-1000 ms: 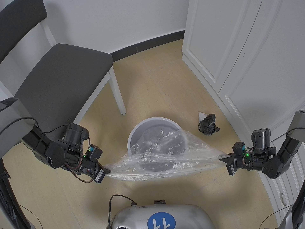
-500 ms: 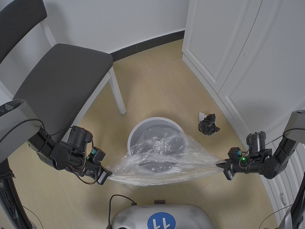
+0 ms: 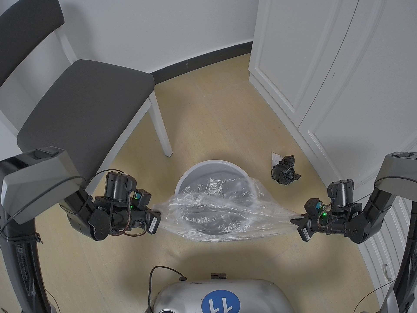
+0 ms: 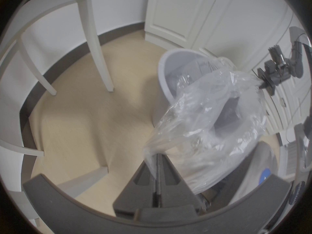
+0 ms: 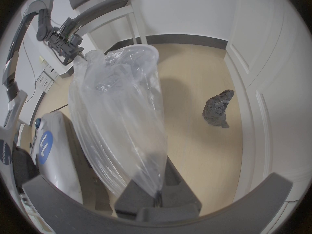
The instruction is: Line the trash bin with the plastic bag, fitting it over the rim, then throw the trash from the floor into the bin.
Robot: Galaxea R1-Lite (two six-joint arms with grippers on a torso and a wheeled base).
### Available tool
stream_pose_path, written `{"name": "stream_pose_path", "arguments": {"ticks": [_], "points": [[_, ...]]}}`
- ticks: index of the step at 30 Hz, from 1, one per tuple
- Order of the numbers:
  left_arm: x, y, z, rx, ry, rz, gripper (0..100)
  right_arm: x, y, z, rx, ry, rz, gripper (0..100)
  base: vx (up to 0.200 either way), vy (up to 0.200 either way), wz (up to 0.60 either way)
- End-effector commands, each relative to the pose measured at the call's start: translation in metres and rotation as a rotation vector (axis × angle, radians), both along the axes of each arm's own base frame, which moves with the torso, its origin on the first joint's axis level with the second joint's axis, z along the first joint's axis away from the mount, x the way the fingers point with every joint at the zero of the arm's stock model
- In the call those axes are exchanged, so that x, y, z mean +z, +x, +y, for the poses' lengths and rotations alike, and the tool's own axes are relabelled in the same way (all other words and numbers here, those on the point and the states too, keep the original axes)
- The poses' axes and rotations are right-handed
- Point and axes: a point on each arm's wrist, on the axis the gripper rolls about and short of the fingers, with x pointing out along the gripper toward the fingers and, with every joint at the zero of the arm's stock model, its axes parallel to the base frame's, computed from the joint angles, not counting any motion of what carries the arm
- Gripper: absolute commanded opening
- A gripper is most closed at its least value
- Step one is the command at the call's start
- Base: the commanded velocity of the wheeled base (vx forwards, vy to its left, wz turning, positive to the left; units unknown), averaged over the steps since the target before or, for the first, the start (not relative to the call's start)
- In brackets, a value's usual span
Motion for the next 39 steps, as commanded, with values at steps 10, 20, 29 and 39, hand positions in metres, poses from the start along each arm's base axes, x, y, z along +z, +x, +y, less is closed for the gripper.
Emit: {"name": "stream_pose_path", "arguments": {"ticks": [10,20,29,39], "points": [[-0.026,0.02,-0.017,0.105,-0.136,-0.141,0,-0.022,0.019,0.021,-0.055,0.092,-0.137,0,0.0,0.0,0.0],[-0.019,0.022,-0.012,0.125,-0.192,-0.179,0,-0.026,0.013,0.029,-0.034,0.119,-0.187,0,0.0,0.0,0.0],[-0.034,0.008,-0.007,0.003,-0.155,-0.14,0,-0.042,0.013,0.029,-0.035,0.102,-0.158,0,0.0,0.0,0.0],[-0.022,0.014,-0.002,0.024,-0.189,-0.218,0,-0.034,0.014,0.025,-0.034,0.129,-0.208,100,0.0,0.0,0.0]]}}
